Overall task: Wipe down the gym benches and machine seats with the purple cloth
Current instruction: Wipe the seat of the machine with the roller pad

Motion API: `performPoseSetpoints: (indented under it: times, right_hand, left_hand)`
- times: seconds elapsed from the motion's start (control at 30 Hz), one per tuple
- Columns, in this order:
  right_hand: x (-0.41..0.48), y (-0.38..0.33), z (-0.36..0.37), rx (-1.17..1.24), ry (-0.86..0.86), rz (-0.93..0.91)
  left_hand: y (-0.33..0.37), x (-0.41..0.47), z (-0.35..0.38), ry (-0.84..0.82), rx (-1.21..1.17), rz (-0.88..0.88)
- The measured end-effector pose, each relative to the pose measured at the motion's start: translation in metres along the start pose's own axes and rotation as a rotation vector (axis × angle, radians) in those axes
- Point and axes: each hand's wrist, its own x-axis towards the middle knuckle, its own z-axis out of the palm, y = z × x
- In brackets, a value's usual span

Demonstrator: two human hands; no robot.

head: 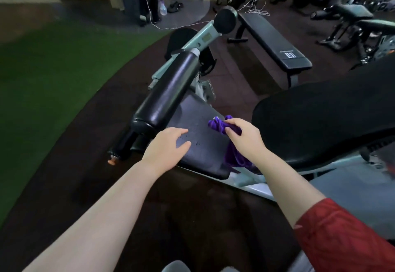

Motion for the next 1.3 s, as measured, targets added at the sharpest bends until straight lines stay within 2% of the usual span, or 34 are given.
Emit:
performPoseSetpoints:
  times: [0.2, 0.43, 0.57, 0.67, 0.77, 0.9, 1.2, 1.3]
  right_hand:
    - [0.040, 0.059, 0.076, -0.015, 0.022, -0.112]
    - [0.076, 0.160, 0.228, 0.013, -0.062, -0.093]
    - [0.084, 0.194, 0.288, 0.112, 0.066, -0.136]
    - [0.090, 0.210, 0.316, 0.061, 0.193, -0.245]
    - [0.092, 0.218, 0.331, -0.003, 0.300, -0.304]
    - [0.096, 0.225, 0.335, 0.053, 0.355, -0.377]
    - [0.101, 0.226, 0.322, 0.013, 0.226, -0.466]
    - [0.086, 0.226, 0.324, 0.018, 0.214, -0.549]
  left_hand:
    - [-0.051, 0.028, 0.067, 0.046, 0.059, 0.013]
    - [-0.140, 0.059, 0.153, 0.132, 0.179, -0.039]
    - [-0.183, 0.067, 0.192, 0.231, 0.247, -0.026]
    - [-0.209, 0.072, 0.210, 0.310, 0.363, 0.010]
    - [-0.227, 0.070, 0.227, 0.360, 0.437, 0.023]
    - [-0.231, 0.065, 0.241, 0.433, 0.448, 0.052]
    - [-0.231, 0.067, 0.234, 0.415, 0.472, 0.068]
    - [-0.232, 0.065, 0.229, 0.392, 0.447, 0.077]
